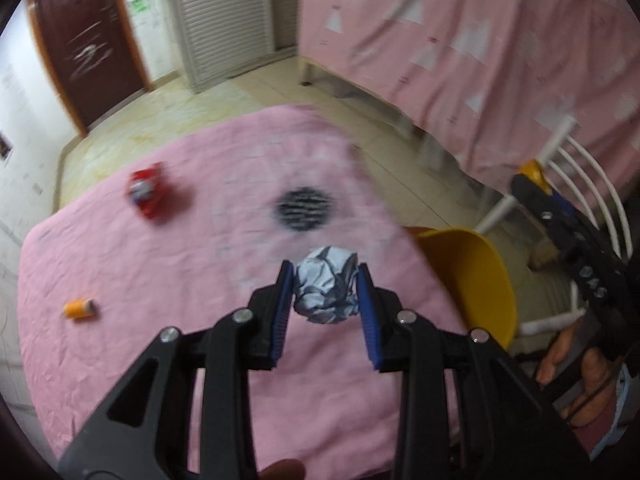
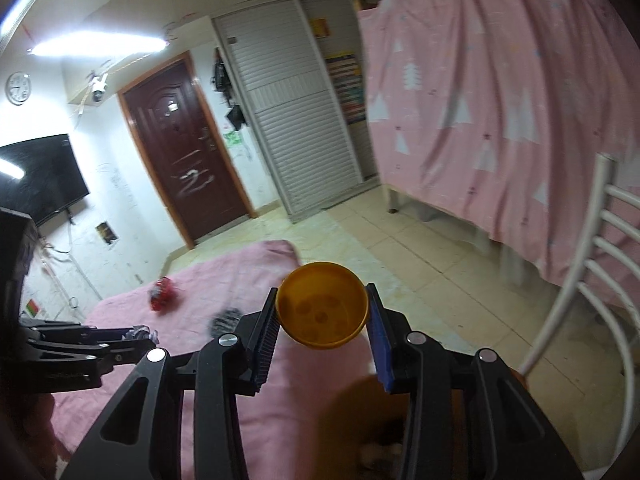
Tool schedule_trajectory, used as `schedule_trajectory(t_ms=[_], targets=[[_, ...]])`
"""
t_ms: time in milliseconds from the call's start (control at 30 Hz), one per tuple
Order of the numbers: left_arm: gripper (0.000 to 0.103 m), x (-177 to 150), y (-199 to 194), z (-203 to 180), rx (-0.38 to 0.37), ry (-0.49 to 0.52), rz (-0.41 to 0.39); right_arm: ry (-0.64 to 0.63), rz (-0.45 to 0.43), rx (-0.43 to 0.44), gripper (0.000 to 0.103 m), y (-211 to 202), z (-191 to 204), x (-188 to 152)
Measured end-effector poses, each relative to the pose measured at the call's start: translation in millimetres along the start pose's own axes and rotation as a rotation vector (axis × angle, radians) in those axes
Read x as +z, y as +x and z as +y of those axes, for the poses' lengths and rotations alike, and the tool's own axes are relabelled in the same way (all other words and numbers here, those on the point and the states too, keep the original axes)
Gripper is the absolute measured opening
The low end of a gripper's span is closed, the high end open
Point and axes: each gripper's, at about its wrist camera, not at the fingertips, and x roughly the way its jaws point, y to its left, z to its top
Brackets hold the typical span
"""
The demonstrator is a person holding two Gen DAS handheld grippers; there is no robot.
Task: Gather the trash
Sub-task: 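Carry the paper and orange cup over the yellow bin and open both tools, then move both open tools back over the items on the bed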
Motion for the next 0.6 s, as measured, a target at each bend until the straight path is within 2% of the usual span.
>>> schedule_trajectory(t_ms=[233,400,433,533,600], targets=[[0.03,4.4,18.6,-74.4,-0.059,0.132,0.024,0.048,0.04,-0.068,0.035,-9.7,-55.8,-20.8],[0.03,8.8,30.2,-106.6,-0.09,0.168,0.044,0.081,0.064,-0.079,0.036,-11.5,-74.0,-32.2],[0.031,10.1,32.8,-112.4,-0.095,0.173,0.049,0.086,0.065,-0.081,0.036,-11.0,-74.6,-32.2],[0.045,12.8,36.4,-117.6,-0.098,0.17,0.056,0.098,0.068,-0.078,0.043,-9.6,-77.2,-32.7],[0.047,13.8,36.2,-118.9,-0.098,0.171,0.054,0.099,0.068,-0.078,0.048,-9.2,-77.5,-34.1]])
